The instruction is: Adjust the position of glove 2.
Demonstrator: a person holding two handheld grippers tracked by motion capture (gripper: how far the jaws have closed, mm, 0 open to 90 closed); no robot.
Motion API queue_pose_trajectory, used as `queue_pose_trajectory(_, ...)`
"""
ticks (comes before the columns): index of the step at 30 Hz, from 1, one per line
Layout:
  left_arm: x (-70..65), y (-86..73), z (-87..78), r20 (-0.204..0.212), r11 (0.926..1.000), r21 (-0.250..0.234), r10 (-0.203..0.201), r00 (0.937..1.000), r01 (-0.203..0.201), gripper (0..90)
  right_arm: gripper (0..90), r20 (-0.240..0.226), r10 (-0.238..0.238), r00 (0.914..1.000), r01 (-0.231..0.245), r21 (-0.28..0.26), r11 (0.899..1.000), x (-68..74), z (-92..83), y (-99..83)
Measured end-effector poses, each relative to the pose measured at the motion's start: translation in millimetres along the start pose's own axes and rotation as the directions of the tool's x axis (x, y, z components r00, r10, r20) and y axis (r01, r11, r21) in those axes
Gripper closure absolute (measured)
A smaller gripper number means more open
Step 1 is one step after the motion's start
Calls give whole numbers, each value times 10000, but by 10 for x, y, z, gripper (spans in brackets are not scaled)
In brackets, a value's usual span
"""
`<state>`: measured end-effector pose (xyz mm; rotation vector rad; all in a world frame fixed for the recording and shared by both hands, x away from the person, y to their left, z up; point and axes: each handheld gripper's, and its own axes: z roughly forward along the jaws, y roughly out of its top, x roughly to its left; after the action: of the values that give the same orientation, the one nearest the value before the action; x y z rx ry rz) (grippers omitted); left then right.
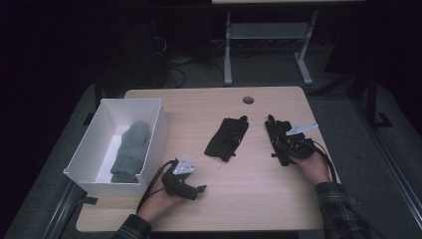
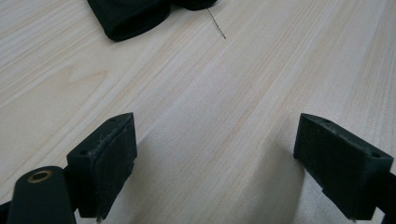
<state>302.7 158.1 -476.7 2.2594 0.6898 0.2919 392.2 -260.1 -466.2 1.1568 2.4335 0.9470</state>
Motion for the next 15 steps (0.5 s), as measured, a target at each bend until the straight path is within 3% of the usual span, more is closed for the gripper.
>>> queue_pose_trajectory(4,2,-2,0,8,10000,-14,20,10000,-19,125,900,-358,-116,9993,121,137,9998,172,-43,-34)
queue_pose_trajectory(15,4,-5,2,30,10000,-65,21,10000,-21,125,900,-1043,-1045,9890,1089,374,9933,692,-160,-131)
